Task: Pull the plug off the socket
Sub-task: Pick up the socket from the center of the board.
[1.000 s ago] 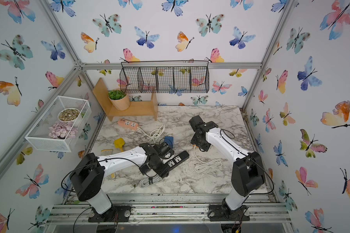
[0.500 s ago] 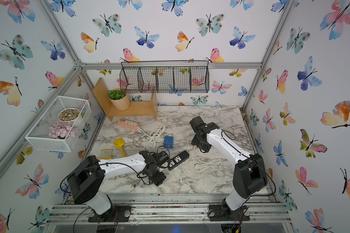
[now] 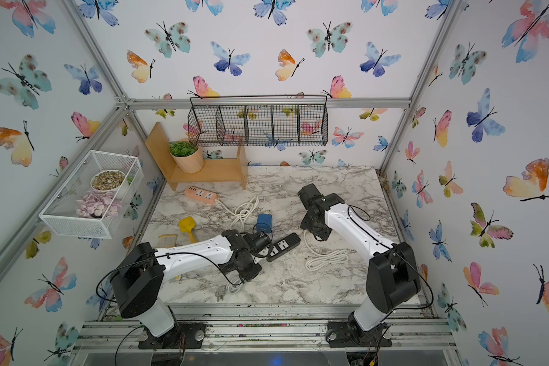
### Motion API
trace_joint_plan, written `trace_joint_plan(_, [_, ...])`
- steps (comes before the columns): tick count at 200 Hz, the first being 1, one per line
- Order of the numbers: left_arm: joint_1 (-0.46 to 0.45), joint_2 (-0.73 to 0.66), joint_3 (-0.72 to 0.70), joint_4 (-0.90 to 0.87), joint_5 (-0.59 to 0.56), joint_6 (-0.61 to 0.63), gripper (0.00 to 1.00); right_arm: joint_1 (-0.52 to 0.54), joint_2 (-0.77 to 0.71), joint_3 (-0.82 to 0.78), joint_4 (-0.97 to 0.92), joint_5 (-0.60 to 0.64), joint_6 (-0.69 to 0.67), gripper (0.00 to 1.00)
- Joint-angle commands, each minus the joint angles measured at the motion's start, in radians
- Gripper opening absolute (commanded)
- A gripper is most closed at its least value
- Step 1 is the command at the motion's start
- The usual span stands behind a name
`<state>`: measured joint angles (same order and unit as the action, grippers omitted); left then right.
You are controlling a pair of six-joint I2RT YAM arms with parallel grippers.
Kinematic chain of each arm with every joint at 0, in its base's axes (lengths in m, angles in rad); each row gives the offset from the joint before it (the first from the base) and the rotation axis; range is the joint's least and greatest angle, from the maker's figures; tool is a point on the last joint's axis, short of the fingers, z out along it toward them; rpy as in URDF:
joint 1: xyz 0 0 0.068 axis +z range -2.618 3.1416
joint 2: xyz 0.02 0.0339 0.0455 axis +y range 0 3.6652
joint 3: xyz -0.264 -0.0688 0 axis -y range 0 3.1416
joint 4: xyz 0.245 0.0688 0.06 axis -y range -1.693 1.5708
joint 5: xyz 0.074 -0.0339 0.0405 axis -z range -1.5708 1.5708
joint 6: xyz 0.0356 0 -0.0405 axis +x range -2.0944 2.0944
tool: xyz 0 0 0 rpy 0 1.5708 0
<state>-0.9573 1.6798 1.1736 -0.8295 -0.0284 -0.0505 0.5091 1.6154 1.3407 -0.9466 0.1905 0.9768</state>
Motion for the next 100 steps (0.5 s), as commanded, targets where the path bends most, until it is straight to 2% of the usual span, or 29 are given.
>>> trace_joint_plan(1, [-0.017,-0.048,0.124,-0.054,-0.075,0.031,0.0,-0.006,-0.014,0.004,0.002,0.027,0.011,0.61])
trace_joint_plan(35, [-0.005,0.019,0.315,-0.113,-0.184,0.061,0.0,-0.006,-0.012,0.015,0.002,0.04,0.013,0.61])
trace_joint_plan(83, [0.134,0.117,0.492,-0.137,-0.225,0.099,0.0,-0.006,-0.015,0.023,-0.01,0.041,0.016,0.61])
trace_joint_plan(100, [0.158,0.153,0.549,-0.125,-0.239,0.101,0.0,-0.007,-0.024,0.013,-0.006,0.041,0.017,0.61])
